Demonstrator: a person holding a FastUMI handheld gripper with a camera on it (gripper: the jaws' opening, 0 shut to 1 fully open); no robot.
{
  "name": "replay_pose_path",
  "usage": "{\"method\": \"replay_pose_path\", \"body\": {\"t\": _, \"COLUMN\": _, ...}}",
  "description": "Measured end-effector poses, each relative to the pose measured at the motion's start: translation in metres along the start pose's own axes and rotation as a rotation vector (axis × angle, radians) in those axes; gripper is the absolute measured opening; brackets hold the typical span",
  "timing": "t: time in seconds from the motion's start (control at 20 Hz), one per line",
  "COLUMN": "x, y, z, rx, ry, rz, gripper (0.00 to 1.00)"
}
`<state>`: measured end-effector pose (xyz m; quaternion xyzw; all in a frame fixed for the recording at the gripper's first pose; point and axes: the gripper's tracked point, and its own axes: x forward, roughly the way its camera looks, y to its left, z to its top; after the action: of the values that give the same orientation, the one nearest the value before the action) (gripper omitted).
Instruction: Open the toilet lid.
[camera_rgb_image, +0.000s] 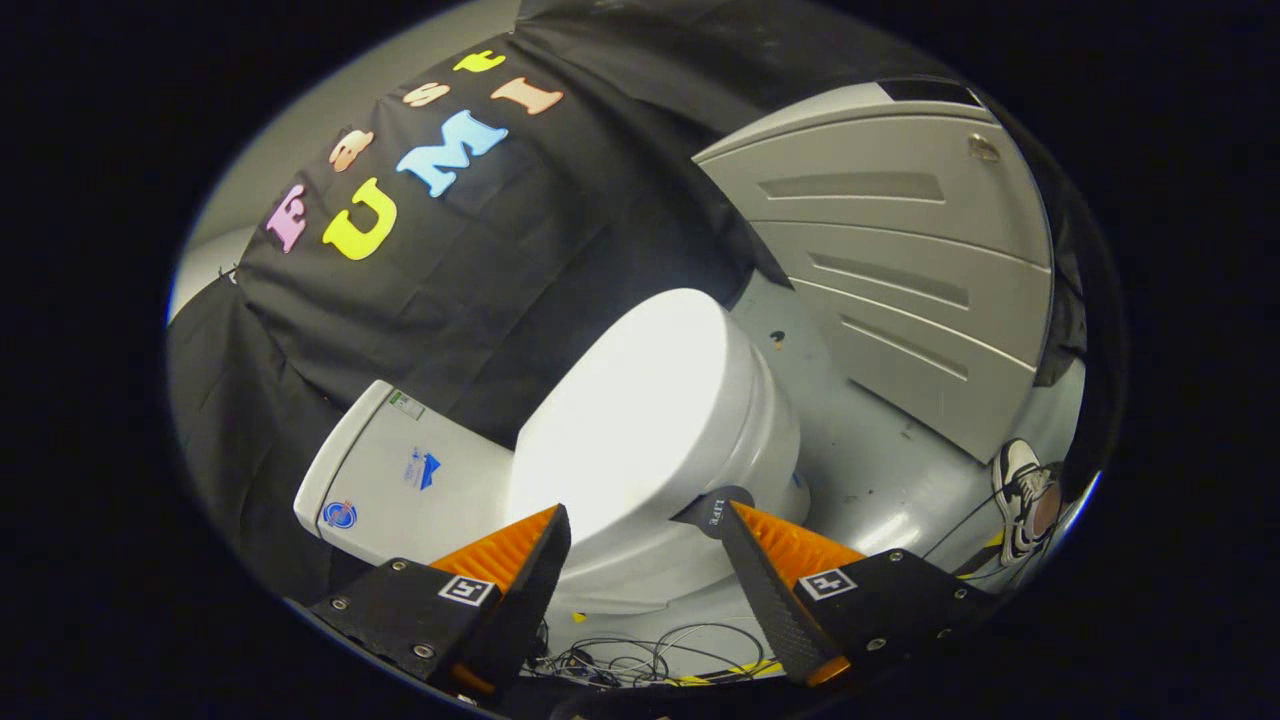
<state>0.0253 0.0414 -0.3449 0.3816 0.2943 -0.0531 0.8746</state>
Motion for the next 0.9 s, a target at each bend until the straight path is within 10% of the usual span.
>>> {"method": "replay_pose_path", "body": {"t": 0.7, "x": 0.043, "y": -0.040, "z": -0.017, "rx": 0.399, "ry": 0.005, "rz": 0.037, "gripper": 0.93}}
{"method": "replay_pose_path", "body": {"t": 0.9, "x": 0.054, "y": -0.044, "z": -0.009, "rx": 0.580, "ry": -0.065, "rz": 0.098, "gripper": 0.79}}
